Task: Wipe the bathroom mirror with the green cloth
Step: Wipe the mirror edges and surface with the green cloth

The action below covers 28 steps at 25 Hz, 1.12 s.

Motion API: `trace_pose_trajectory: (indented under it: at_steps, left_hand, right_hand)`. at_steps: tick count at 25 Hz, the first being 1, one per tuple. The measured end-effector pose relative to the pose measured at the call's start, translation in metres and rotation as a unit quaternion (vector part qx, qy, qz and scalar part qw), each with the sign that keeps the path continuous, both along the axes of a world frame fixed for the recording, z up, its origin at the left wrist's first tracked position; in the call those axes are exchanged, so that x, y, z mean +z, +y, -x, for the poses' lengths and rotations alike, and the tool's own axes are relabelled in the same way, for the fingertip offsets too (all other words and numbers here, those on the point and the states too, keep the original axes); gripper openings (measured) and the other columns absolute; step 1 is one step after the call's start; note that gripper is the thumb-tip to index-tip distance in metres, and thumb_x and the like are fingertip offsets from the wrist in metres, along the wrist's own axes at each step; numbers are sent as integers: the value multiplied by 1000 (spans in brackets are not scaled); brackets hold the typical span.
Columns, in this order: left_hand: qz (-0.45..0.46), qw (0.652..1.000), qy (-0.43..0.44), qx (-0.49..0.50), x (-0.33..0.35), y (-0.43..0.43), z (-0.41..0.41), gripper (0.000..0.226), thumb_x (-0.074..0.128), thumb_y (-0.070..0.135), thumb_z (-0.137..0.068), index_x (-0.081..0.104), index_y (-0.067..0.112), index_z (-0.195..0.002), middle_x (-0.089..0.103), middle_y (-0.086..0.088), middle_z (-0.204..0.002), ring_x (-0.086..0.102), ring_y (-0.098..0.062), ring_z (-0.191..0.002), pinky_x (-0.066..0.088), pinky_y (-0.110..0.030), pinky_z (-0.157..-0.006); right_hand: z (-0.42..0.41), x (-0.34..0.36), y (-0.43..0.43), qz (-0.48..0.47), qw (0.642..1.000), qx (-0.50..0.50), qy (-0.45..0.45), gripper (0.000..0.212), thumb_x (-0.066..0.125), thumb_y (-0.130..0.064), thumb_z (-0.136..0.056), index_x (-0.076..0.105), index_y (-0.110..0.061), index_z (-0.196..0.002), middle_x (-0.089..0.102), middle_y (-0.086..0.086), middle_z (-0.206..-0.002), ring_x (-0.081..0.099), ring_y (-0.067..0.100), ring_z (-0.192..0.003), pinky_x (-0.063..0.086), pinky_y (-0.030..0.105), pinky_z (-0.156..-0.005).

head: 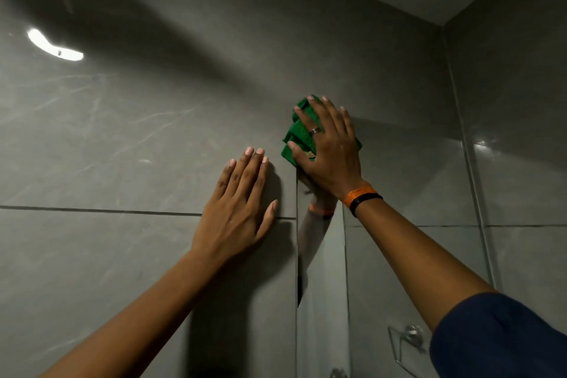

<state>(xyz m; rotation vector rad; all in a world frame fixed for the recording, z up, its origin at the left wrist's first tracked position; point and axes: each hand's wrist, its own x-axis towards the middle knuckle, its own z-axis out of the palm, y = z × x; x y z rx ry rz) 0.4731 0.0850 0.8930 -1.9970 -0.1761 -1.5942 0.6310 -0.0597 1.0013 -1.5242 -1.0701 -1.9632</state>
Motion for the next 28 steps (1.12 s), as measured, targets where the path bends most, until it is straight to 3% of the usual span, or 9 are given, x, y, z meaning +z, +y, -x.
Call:
trace_pose_trajectory:
  at_steps: [10, 20, 28]
  left_hand:
    - [-2, 999, -21, 27, 6, -2, -14, 77, 15, 53, -100, 13, 1, -157, 10, -21, -167, 4, -33, -155, 8, -47, -128]
    - [-31, 998, -44, 21, 5, 2, -16, 78, 24, 50, -99, 18, -3, -155, 15, -25, -165, 11, -35, -155, 11, -50, -126]
    - [-45, 998, -45, 23, 8, 9, -21, 79, 20, 54, -99, 18, -2, -156, 15, -23, -166, 6, -32, -156, -1, -43, -129]
  right_hand:
    - [-68, 10, -52, -99, 988, -40, 110, 65, 37, -57, -97, 39, -28, -155, 32, 5, -167, 22, 29, -156, 15, 60, -126]
    - [-148, 2, -118, -195, 957, -49, 209, 64, 33, -58, -96, 43, -27, -152, 36, 4, -163, 27, 31, -152, 17, 61, -124]
    - [-182, 13, -152, -235, 914, -96, 316, 59, 35, -56, -102, 45, -24, -151, 35, 4, -164, 22, 35, -153, 10, 72, -119]
